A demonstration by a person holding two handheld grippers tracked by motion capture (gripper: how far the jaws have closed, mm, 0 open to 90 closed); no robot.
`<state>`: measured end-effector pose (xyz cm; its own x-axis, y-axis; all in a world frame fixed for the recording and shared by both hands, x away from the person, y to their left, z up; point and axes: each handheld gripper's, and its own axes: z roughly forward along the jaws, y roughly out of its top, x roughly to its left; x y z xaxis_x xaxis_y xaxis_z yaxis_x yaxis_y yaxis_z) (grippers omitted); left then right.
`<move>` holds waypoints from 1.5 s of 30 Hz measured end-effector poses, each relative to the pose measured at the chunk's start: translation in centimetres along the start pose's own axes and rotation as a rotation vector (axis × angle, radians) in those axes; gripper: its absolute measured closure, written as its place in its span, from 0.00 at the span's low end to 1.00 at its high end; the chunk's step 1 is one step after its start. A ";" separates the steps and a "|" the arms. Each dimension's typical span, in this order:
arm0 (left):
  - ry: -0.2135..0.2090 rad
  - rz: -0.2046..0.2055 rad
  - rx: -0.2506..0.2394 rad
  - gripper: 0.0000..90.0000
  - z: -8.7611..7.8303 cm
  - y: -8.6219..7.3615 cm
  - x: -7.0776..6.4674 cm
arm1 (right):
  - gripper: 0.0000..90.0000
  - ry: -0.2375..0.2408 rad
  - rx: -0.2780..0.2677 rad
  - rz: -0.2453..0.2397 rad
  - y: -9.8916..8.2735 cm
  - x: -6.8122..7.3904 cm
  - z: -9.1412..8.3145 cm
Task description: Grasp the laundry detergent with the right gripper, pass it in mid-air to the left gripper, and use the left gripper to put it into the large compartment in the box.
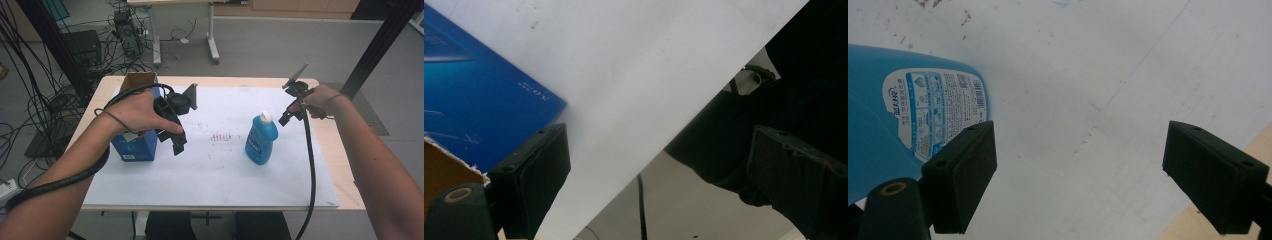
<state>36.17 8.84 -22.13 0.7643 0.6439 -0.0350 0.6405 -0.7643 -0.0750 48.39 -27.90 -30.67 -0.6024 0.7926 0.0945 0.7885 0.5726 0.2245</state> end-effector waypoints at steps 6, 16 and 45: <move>-0.001 -0.001 0.003 0.12 0.3 0.3 -0.1 | 0.15 -0.002 -0.004 0.007 -0.1 -0.3 0.0; -0.004 -0.001 0.012 0.12 0.6 0.3 -0.2 | 0.15 -0.011 -0.007 0.005 -0.1 -0.3 0.0; -0.015 -0.012 -0.008 0.12 1.1 -0.3 0.5 | 0.13 -0.051 -0.149 0.015 -5.5 1.0 -0.9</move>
<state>36.27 9.41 -23.22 0.7551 0.6538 -0.0494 0.6505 -0.7565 -0.0678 43.38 -30.43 -30.98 -0.5803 0.8128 0.0501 0.7682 0.5260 0.3650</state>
